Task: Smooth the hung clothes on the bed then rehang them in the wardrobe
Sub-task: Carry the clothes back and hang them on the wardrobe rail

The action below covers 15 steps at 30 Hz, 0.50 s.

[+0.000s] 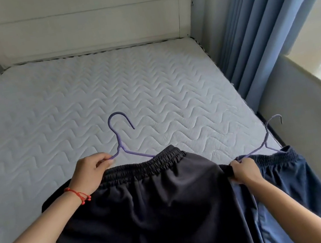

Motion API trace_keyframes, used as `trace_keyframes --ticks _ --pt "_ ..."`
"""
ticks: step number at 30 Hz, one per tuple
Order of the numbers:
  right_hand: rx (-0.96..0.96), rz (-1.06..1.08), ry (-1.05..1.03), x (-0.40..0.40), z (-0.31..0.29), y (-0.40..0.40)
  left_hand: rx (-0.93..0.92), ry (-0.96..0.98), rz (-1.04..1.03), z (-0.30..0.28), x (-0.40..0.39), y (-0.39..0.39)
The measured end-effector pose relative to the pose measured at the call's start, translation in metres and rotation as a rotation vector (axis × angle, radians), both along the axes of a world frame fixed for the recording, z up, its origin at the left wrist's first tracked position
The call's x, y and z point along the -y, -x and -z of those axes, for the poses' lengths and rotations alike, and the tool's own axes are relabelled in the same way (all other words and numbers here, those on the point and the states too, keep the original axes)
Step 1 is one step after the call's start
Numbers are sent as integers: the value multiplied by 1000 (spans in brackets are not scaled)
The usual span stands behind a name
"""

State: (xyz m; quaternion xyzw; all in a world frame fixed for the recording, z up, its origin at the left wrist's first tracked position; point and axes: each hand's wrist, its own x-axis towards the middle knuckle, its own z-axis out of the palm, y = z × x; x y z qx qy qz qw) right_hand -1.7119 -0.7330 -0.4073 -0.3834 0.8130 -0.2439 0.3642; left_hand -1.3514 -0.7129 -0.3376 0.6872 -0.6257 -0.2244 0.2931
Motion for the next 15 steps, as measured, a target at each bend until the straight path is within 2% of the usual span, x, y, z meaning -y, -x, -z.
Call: trace_keyframes --ticks 5,15 --pt "113 -31 55 -15 -85 9 33 51 17 -90 -31 -16" --pt "51 -301 173 -45 -250 2 72 135 -84 -250 -134 -59"
